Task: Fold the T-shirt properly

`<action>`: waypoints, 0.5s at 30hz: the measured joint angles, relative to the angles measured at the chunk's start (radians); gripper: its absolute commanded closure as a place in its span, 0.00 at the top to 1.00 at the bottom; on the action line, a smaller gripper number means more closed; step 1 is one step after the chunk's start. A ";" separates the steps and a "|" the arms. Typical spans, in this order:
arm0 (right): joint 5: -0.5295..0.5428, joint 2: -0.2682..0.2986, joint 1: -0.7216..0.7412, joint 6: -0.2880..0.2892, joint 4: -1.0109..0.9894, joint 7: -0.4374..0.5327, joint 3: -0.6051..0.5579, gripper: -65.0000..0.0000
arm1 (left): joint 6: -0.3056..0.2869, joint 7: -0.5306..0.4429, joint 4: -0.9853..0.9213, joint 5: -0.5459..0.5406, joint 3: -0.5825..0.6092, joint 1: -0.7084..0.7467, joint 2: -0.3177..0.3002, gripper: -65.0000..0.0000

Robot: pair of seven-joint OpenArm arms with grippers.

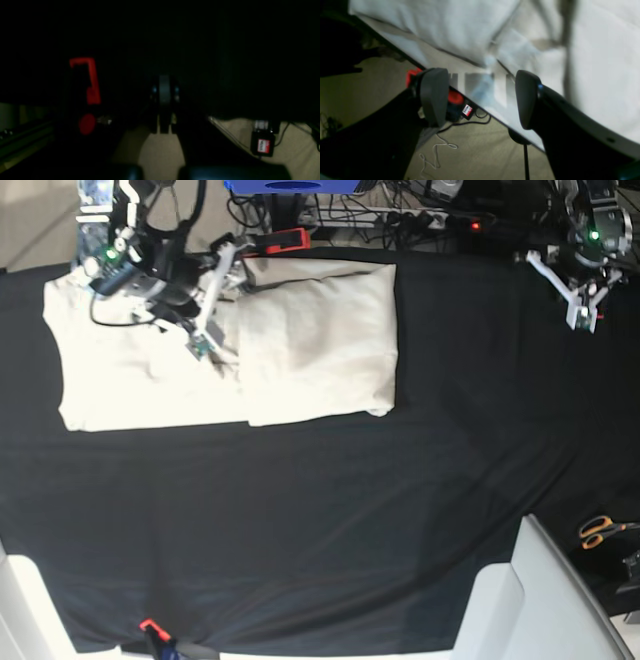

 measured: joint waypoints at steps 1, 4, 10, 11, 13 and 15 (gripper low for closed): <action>-0.001 0.000 0.011 -0.001 -0.021 0.000 -0.003 0.60 | 0.000 -0.002 -0.011 0.000 0.000 0.005 -0.001 0.00; -0.003 0.002 0.027 -0.001 -0.043 -0.001 -0.010 0.60 | 0.003 -0.002 -0.014 0.000 0.000 0.011 0.005 0.00; -0.001 0.001 0.057 -0.001 -0.050 0.000 -0.029 0.60 | 0.003 -0.016 -0.014 -0.007 0.002 0.014 0.005 0.00; -0.001 0.002 0.060 -0.001 -0.054 0.000 -0.028 0.60 | 0.003 -0.016 -0.014 -0.007 0.002 0.016 0.005 0.00; -0.004 0.002 0.069 0.000 -0.081 -0.002 -0.028 0.60 | 0.003 -0.016 -0.014 -0.007 0.002 0.015 0.006 0.00; -0.006 0.003 0.080 -0.001 -0.118 0.000 -0.034 0.60 | 0.002 -0.016 -0.014 -0.007 0.002 0.014 0.007 0.00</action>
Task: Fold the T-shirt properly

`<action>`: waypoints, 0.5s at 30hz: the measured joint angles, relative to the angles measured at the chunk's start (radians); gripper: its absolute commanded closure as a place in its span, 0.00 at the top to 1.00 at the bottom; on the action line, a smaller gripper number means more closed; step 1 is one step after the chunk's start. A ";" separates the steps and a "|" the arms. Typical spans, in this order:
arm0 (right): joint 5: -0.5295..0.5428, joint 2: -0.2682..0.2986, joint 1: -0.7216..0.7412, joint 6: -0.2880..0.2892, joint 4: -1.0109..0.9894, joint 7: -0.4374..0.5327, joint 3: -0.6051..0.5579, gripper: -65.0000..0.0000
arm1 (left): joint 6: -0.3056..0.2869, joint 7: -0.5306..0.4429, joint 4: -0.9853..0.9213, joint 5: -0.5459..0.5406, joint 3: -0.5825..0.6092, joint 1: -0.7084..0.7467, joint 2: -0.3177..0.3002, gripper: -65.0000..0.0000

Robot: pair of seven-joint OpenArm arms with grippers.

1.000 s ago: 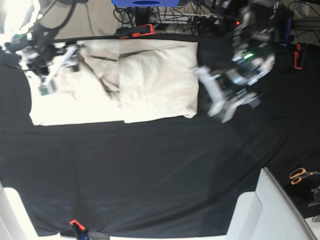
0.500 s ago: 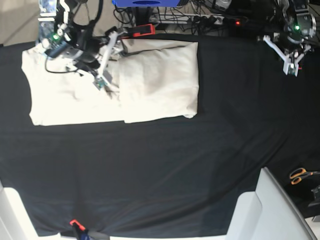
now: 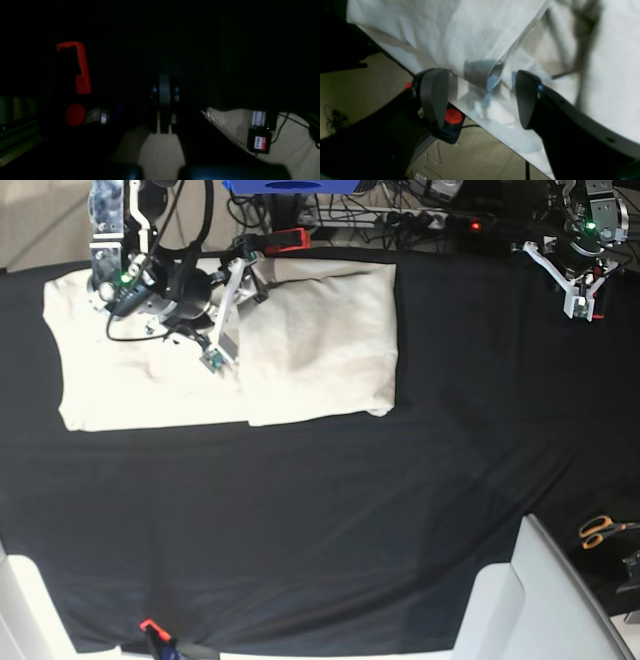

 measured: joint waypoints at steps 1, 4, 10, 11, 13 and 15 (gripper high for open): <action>0.001 0.002 0.002 0.000 -0.018 0.000 -0.008 0.60 | 0.000 0.000 0.000 0.000 0.000 0.000 0.000 0.00; 0.001 -0.001 -0.001 0.001 -0.037 0.008 -0.015 0.49 | 0.000 0.000 0.000 0.000 0.000 0.000 0.000 0.00; 0.002 -0.001 0.001 0.000 -0.037 0.025 -0.014 0.01 | 0.000 0.000 0.000 0.000 0.000 0.000 0.000 0.00; 0.002 -0.001 -0.002 0.000 -0.037 0.024 -0.014 0.04 | 0.000 0.000 0.000 0.000 0.000 0.000 0.000 0.00; 0.002 -0.001 -0.009 0.000 -0.034 0.025 -0.014 0.01 | 0.000 0.000 0.000 0.002 0.000 0.000 0.000 0.00; 0.002 -0.001 -0.024 0.000 -0.029 0.026 -0.014 0.00 | 0.000 0.000 0.000 0.003 0.000 0.000 0.000 0.00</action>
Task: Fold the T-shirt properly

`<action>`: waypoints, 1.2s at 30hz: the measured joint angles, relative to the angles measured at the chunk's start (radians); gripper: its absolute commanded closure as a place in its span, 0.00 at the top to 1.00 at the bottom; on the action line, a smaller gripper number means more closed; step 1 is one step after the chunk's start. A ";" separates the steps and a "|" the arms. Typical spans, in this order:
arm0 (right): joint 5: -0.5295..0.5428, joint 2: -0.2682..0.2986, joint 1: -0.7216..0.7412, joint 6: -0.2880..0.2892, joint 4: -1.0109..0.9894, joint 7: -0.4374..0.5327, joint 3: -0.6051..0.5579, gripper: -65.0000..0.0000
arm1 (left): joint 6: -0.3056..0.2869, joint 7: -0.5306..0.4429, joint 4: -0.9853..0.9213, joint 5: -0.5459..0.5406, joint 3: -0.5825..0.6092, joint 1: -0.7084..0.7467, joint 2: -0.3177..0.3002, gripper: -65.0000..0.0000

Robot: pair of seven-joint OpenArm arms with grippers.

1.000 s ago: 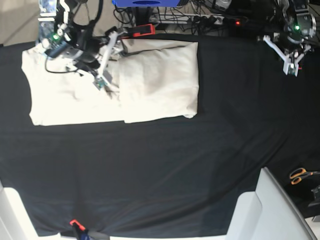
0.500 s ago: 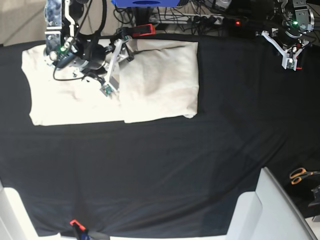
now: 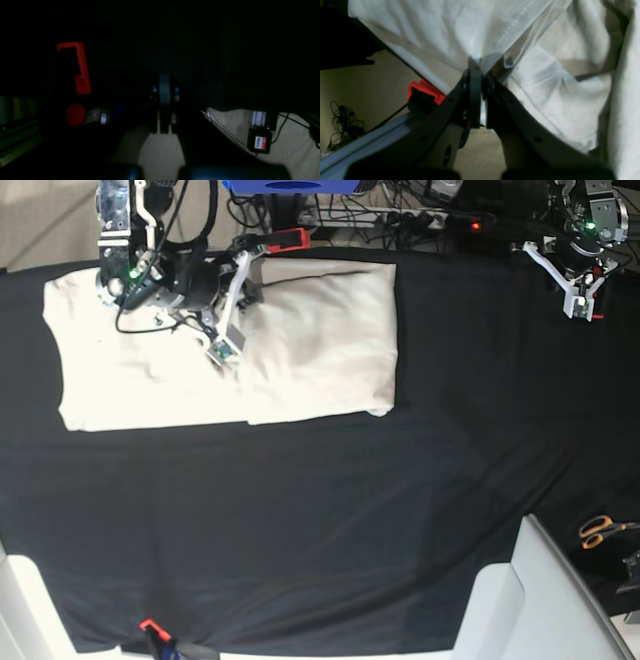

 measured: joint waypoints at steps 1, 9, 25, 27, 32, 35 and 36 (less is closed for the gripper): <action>0.000 0.000 -0.008 0.000 0.002 0.000 0.000 0.00 | 0.000 0.000 0.000 0.001 0.000 0.000 0.000 0.00; 0.003 0.002 -0.057 0.000 0.084 -0.050 0.000 0.00 | 0.000 0.000 0.000 0.003 0.000 -0.003 0.000 0.00; 0.003 0.002 -0.063 0.000 0.084 -0.057 0.000 0.00 | 0.000 0.000 0.000 0.003 0.000 -0.008 0.000 0.00; 0.003 0.000 -0.063 0.000 0.084 -0.068 0.003 0.00 | 0.000 0.000 0.000 0.003 0.000 -0.008 0.000 0.00; 0.004 -0.001 -0.066 -0.028 0.083 -0.108 0.003 0.00 | 0.000 0.000 0.000 0.003 0.000 -0.008 0.000 0.00; 0.003 -0.001 -0.066 -0.045 0.082 -0.109 0.002 0.00 | 0.000 0.000 0.000 0.003 0.000 -0.008 0.000 0.00; 0.004 -0.001 -0.067 -0.045 0.082 -0.109 0.002 0.00 | 0.000 0.000 0.000 0.003 0.000 -0.008 0.000 0.00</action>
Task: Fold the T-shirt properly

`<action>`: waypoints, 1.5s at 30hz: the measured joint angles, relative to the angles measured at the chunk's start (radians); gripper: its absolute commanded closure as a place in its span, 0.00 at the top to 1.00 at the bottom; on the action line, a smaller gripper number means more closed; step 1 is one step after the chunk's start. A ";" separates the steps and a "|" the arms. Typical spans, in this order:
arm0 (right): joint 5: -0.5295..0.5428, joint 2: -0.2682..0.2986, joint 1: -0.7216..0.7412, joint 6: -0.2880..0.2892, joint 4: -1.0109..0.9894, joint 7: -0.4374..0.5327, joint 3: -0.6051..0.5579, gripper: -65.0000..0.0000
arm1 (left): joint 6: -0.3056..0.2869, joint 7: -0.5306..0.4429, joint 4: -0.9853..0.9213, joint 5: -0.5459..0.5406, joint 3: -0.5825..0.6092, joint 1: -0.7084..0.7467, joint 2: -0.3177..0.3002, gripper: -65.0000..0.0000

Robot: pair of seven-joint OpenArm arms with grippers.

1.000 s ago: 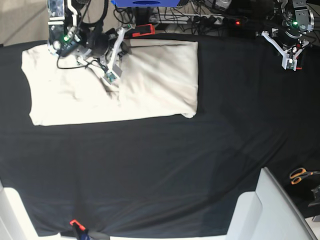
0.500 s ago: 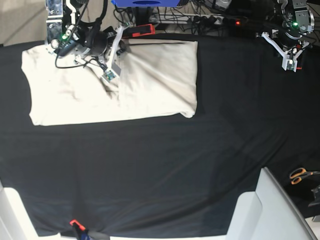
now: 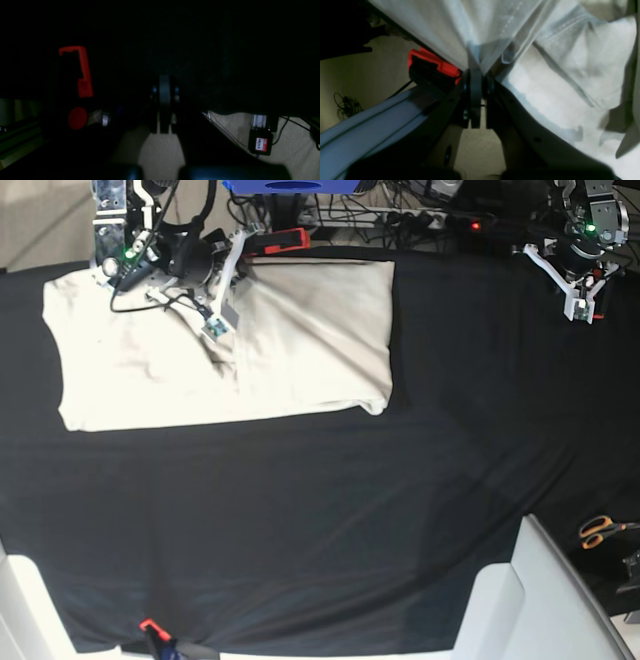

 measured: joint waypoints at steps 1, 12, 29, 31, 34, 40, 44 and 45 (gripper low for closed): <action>0.000 0.000 -0.002 0.000 0.000 0.000 0.000 0.00 | 0.000 0.000 0.000 0.000 0.000 0.000 0.000 0.00; 0.033 0.000 -0.008 0.000 0.013 -0.073 0.002 0.44 | 0.000 0.000 0.000 0.000 0.000 0.000 0.000 0.00; 0.100 0.090 0.145 -0.068 0.177 -0.079 -0.006 0.41 | -0.002 -0.002 0.141 -0.005 0.199 -0.008 0.086 0.00; 0.094 0.100 0.175 -0.069 0.145 -0.079 -0.005 0.30 | 0.012 0.012 0.137 0.001 0.238 -0.016 0.090 0.00; 0.099 0.100 0.230 -0.068 0.056 -0.078 -0.005 0.14 | 0.004 -0.002 0.137 -0.005 0.328 -0.045 0.098 0.00; 0.097 0.129 0.343 -0.069 -0.059 -0.070 -0.162 0.03 | 0.008 0.008 0.134 0.000 0.452 -0.101 0.123 0.00; 0.103 0.124 0.428 -0.068 -0.175 0.012 -0.304 0.03 | 0.007 0.003 0.132 0.000 0.502 -0.170 0.179 0.00; 0.106 0.125 0.447 -0.068 -0.219 0.026 -0.327 0.03 | 0.007 0.001 0.128 0.000 0.514 -0.186 0.190 0.00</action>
